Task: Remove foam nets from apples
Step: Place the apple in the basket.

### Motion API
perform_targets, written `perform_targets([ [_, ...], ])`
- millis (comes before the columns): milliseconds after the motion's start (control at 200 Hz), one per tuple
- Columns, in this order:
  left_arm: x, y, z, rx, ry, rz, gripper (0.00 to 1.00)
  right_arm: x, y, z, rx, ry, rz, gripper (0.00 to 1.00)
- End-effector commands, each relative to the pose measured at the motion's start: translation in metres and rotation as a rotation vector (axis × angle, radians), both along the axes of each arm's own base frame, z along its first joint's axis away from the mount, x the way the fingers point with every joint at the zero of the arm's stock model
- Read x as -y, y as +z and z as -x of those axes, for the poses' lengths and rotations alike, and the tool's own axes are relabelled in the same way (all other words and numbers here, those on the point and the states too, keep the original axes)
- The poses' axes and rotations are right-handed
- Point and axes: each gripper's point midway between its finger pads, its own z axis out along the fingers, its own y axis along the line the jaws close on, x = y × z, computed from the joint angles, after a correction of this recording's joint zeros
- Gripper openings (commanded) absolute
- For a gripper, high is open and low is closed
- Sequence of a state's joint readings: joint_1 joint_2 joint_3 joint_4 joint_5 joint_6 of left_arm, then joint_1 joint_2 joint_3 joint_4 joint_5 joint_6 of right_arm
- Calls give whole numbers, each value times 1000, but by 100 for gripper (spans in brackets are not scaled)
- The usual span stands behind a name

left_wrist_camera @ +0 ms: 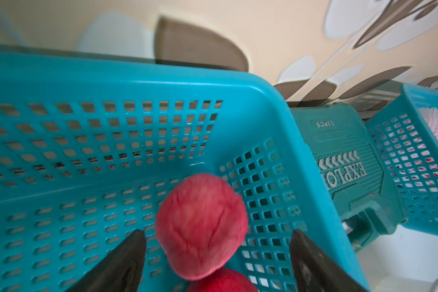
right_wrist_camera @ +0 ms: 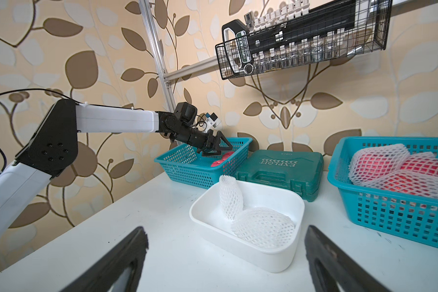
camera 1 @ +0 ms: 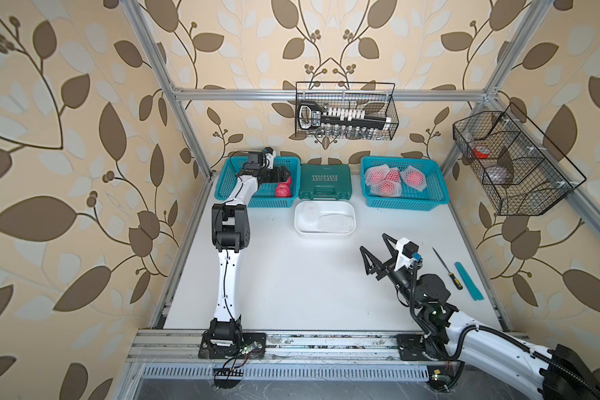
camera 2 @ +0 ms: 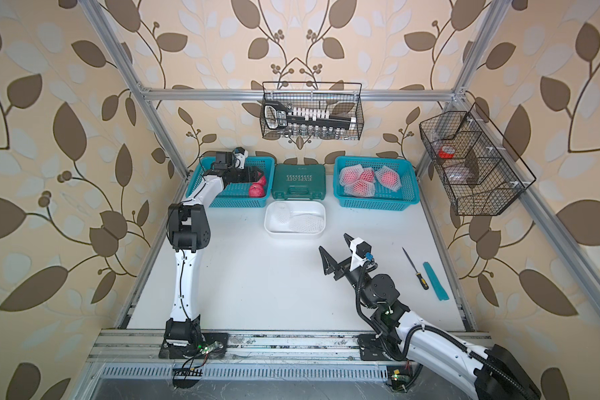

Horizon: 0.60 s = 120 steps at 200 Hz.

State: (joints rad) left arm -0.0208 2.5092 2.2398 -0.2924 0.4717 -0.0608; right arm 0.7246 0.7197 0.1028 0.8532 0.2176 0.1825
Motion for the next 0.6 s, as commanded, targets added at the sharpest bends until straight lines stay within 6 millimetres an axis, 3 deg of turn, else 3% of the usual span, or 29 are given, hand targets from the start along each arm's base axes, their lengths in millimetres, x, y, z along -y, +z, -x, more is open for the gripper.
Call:
perform_targets([
  [0,11,41,-4,111,-37,13,94,3,-5,0,-11,-15,5,96],
  [200,13,50,1,128,-53,13,94,6,-4,0,-7,-28,7,96],
  [330,14,80,15,170,-63,17,96,12,-5,-3,-10,-66,17,96],
  [450,12,110,46,235,-51,30,97,41,-8,-22,-95,-204,-24,98],
  [595,4,147,98,311,3,47,99,77,-9,-50,-235,-237,-173,98],
])
